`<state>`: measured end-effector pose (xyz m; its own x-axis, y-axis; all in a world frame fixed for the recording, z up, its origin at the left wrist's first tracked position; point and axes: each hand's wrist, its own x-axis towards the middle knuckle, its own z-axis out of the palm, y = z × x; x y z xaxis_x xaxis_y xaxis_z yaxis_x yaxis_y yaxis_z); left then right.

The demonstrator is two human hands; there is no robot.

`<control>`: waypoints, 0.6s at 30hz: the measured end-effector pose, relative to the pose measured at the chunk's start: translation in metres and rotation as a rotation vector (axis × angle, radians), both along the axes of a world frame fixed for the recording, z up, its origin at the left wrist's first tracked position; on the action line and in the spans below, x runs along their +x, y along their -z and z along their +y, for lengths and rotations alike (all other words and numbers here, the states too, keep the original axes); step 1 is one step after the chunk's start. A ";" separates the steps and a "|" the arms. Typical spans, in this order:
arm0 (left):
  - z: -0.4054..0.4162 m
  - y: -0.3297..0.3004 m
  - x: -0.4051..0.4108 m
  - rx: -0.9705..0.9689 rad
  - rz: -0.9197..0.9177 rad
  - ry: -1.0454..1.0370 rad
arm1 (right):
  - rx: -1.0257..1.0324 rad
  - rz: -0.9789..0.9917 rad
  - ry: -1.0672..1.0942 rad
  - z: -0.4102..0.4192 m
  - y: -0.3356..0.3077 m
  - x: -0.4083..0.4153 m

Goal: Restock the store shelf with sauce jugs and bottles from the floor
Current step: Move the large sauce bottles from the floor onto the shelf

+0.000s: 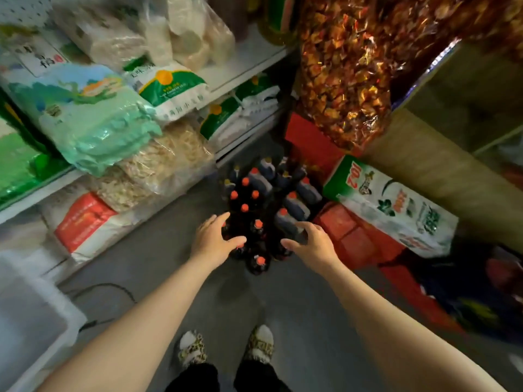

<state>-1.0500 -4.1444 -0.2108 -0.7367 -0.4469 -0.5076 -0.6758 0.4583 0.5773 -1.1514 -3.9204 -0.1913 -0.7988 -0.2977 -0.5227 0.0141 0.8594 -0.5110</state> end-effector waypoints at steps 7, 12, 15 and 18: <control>0.024 0.140 -0.002 0.151 -0.102 0.013 | -0.058 -0.172 0.209 0.036 0.156 0.023; 0.027 0.257 -0.010 0.225 -0.153 0.102 | -0.110 -0.249 0.337 0.042 0.276 0.040; 0.025 0.332 -0.014 0.287 -0.162 0.171 | -0.152 -0.294 0.415 0.037 0.348 0.050; 0.021 0.397 -0.023 0.393 -0.130 0.243 | -0.236 -0.310 0.506 0.028 0.417 0.060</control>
